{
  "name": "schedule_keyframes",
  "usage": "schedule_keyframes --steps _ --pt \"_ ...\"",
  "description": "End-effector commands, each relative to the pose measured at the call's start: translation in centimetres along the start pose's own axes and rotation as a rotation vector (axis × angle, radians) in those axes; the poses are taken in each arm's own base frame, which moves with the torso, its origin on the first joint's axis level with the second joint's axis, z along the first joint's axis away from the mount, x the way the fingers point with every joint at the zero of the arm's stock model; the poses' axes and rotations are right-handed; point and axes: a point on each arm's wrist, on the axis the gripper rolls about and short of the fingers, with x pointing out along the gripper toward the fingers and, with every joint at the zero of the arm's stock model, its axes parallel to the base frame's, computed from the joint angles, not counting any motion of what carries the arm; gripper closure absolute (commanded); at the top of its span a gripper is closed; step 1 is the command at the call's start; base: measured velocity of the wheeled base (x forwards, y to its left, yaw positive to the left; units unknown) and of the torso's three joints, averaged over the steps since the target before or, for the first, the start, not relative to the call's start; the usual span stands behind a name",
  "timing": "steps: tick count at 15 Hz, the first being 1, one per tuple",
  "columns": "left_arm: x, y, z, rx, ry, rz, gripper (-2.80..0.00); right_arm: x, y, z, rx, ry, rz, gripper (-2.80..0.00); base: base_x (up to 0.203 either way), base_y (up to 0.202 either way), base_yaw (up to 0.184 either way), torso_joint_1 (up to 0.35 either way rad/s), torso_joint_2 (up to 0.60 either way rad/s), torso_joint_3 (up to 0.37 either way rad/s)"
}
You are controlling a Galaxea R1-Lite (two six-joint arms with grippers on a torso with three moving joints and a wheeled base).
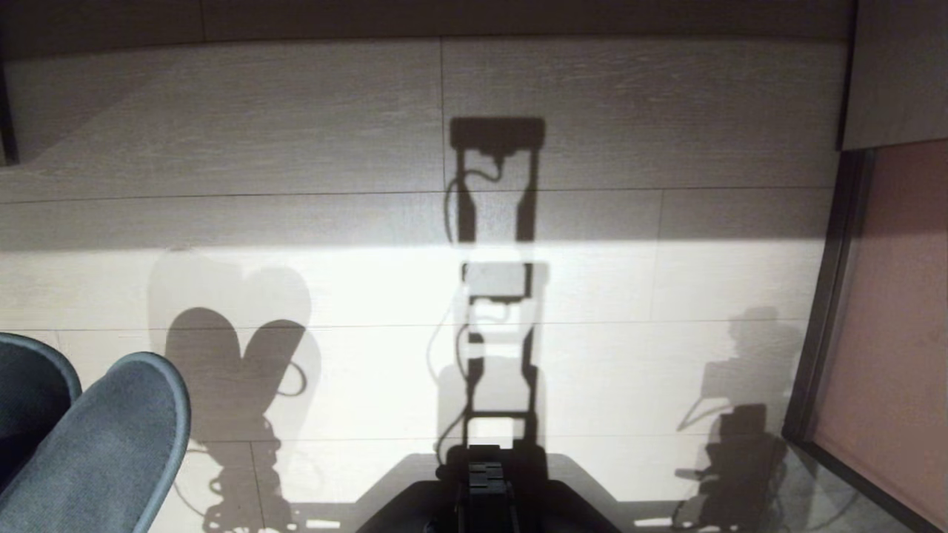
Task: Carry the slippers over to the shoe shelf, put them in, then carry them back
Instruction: Place the slippers into the shoe cabinet
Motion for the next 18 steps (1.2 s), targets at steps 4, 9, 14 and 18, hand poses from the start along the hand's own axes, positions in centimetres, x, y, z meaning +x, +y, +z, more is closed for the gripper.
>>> schedule_keyframes --steps 4,9,14,18 --pt "-2.6 -0.1 -2.3 0.004 0.006 -0.095 0.0 0.0 0.0 0.0 0.0 -0.002 0.001 0.0 0.0 0.0 0.0 0.0 0.0 0.0" --pt "-3.7 -0.2 -3.5 0.002 -0.001 -0.117 0.0 0.0 0.0 0.0 0.0 -0.002 0.001 0.0 0.0 0.0 0.0 0.0 0.0 0.0" --pt "-4.4 -0.2 -4.2 -0.025 -0.04 -0.14 0.0 0.0 0.0 0.0 0.0 -0.002 0.001 0.0 0.0 0.0 0.0 0.0 0.0 0.0" --pt "-4.4 -0.3 -4.7 -0.075 0.01 -0.154 0.0 0.0 0.0 0.0 -0.002 -0.002 0.001 0.0 0.0 0.0 0.0 0.0 0.0 0.0"
